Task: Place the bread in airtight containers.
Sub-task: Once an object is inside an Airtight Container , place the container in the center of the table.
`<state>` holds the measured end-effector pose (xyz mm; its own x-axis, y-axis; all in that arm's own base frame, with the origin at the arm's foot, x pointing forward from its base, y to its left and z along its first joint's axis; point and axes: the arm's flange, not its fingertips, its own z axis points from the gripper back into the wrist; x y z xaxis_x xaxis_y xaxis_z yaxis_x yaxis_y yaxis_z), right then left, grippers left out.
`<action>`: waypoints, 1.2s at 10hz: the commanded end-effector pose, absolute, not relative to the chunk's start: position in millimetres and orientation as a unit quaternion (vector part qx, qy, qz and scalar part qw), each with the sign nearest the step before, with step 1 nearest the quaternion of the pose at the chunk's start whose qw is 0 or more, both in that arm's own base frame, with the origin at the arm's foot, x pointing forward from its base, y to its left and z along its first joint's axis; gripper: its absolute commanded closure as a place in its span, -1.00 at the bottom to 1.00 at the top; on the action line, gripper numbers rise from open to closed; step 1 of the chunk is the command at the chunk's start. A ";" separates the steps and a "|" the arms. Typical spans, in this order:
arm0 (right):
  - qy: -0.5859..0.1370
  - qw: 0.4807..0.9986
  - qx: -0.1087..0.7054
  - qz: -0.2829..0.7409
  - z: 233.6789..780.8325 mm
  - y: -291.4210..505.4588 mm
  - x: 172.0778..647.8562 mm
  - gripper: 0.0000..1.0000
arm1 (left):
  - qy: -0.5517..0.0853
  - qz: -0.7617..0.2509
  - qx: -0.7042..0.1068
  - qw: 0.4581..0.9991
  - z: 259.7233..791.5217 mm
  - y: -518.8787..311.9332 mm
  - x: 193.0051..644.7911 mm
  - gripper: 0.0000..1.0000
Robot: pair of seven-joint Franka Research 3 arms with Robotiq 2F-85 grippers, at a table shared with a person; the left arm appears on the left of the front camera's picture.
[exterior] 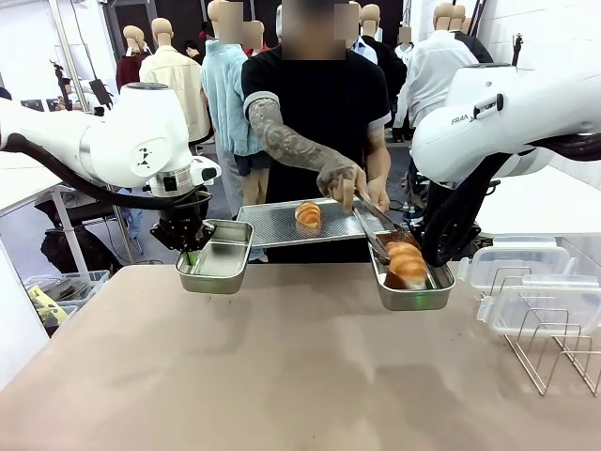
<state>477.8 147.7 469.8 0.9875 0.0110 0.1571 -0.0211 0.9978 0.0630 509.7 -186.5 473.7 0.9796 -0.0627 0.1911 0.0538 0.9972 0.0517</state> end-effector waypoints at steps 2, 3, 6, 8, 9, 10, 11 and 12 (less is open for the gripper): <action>-0.083 0.996 0.034 0.012 471.9 147.7 477.7 1.00 | -0.106 -0.031 0.021 0.994 477.8 -185.7 508.8 1.00; -0.083 0.996 0.034 0.012 471.9 147.7 477.7 1.00 | -0.106 -0.031 0.021 0.994 477.8 -185.7 508.8 1.00; -0.083 0.996 0.034 0.012 471.9 147.7 477.7 1.00 | -0.106 -0.031 0.021 0.994 477.8 -185.7 508.8 1.00; -0.083 0.996 0.034 0.012 471.9 147.7 477.7 1.00 | -0.106 -0.031 0.021 0.994 477.8 -185.7 508.8 1.00; -0.083 0.996 0.034 0.012 471.9 147.7 477.7 1.00 | -0.106 -0.031 0.021 0.994 477.8 -185.7 508.8 1.00; -0.083 0.996 0.034 0.012 471.9 147.7 477.7 1.00 | -0.106 -0.031 0.021 0.994 477.8 -185.7 508.8 1.00; -0.083 0.996 0.034 0.012 471.9 147.7 477.7 1.00 | -0.106 -0.031 0.021 0.994 477.8 -185.7 508.8 1.00; -0.083 0.996 0.034 0.012 471.9 147.7 477.7 1.00 | -0.106 -0.031 0.021 0.994 477.8 -185.7 508.8 1.00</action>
<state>477.8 147.7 469.9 0.9875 0.0111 0.1575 -0.0212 0.9978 0.0630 509.7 -186.5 473.7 0.9795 -0.0628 0.1912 0.0538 0.9972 0.0517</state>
